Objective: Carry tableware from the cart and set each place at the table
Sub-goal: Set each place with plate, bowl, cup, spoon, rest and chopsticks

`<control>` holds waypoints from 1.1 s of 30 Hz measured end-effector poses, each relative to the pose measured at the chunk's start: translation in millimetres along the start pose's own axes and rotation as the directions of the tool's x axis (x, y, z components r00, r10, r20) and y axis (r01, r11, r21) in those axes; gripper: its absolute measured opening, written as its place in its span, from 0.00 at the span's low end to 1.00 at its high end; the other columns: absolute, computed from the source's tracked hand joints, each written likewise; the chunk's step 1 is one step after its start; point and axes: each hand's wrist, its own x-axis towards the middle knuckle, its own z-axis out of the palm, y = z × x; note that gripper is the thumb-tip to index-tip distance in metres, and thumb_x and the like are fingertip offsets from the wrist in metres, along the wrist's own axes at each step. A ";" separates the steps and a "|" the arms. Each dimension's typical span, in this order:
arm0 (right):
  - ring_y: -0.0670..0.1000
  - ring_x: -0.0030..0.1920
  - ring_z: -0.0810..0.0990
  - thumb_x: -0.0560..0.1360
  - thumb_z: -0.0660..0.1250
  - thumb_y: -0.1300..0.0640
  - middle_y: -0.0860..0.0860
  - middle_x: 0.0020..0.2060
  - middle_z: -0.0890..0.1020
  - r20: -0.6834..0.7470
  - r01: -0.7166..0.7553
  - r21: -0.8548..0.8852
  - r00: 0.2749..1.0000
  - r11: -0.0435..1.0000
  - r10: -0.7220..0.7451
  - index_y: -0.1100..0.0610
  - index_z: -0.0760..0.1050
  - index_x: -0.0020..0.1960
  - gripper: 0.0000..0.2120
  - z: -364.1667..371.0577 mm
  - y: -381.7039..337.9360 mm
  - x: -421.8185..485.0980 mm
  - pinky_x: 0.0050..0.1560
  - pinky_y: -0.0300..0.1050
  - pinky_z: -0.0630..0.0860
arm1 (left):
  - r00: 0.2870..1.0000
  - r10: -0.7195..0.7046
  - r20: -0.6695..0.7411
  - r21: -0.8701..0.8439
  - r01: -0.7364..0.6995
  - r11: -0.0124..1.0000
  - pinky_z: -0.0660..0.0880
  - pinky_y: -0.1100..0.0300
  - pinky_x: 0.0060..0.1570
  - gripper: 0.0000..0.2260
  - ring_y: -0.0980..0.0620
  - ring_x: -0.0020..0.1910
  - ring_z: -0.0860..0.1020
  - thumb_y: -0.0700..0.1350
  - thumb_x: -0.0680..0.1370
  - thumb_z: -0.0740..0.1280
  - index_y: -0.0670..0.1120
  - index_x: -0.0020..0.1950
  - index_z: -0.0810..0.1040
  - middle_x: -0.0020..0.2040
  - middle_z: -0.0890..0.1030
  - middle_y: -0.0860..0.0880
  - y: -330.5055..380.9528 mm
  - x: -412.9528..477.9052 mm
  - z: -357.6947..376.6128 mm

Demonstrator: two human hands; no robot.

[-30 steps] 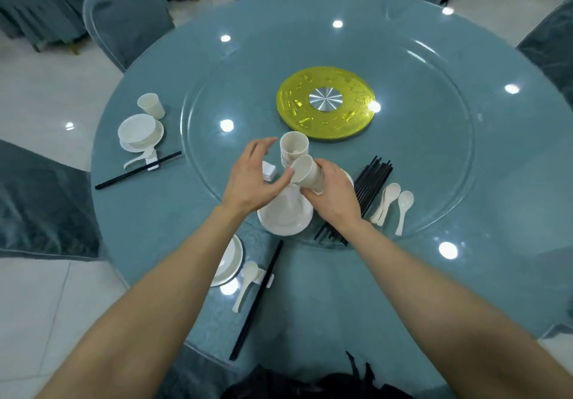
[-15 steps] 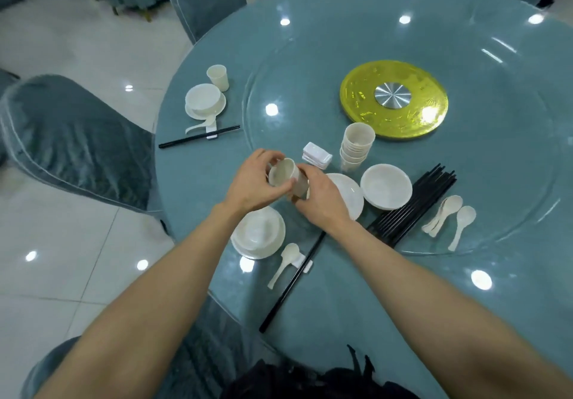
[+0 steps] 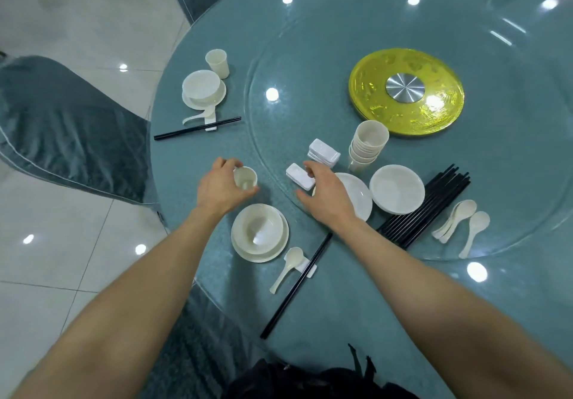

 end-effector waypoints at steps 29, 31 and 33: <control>0.54 0.68 0.77 0.77 0.74 0.51 0.53 0.68 0.78 0.006 0.014 -0.024 1.000 1.000 -0.014 0.55 0.71 0.75 0.29 -15.1 -3.8 -11.3 0.69 0.49 0.73 | 0.998 -0.061 0.019 0.013 0.061 0.998 0.79 0.44 0.59 0.40 0.44 0.64 0.79 0.70 0.69 0.75 0.53 0.76 0.71 0.70 0.74 0.49 8.1 -19.7 -9.1; 0.54 0.69 0.76 0.78 0.74 0.50 0.53 0.70 0.77 -0.001 0.030 -0.020 1.000 0.999 -0.030 0.55 0.71 0.76 0.29 -20.0 -5.7 -16.1 0.70 0.49 0.72 | 0.999 -0.035 0.010 0.001 0.035 0.999 0.78 0.44 0.62 0.40 0.44 0.66 0.78 0.69 0.70 0.74 0.53 0.77 0.71 0.73 0.74 0.50 13.1 -25.6 -14.4; 0.53 0.70 0.75 0.78 0.74 0.49 0.53 0.71 0.77 -0.018 0.043 -0.024 0.999 0.999 -0.043 0.54 0.70 0.76 0.30 -24.5 -6.5 -21.1 0.70 0.48 0.70 | 1.000 0.003 0.015 -0.017 -0.003 1.000 0.76 0.44 0.66 0.40 0.44 0.69 0.76 0.69 0.72 0.74 0.53 0.78 0.70 0.75 0.72 0.50 19.7 -31.4 -18.8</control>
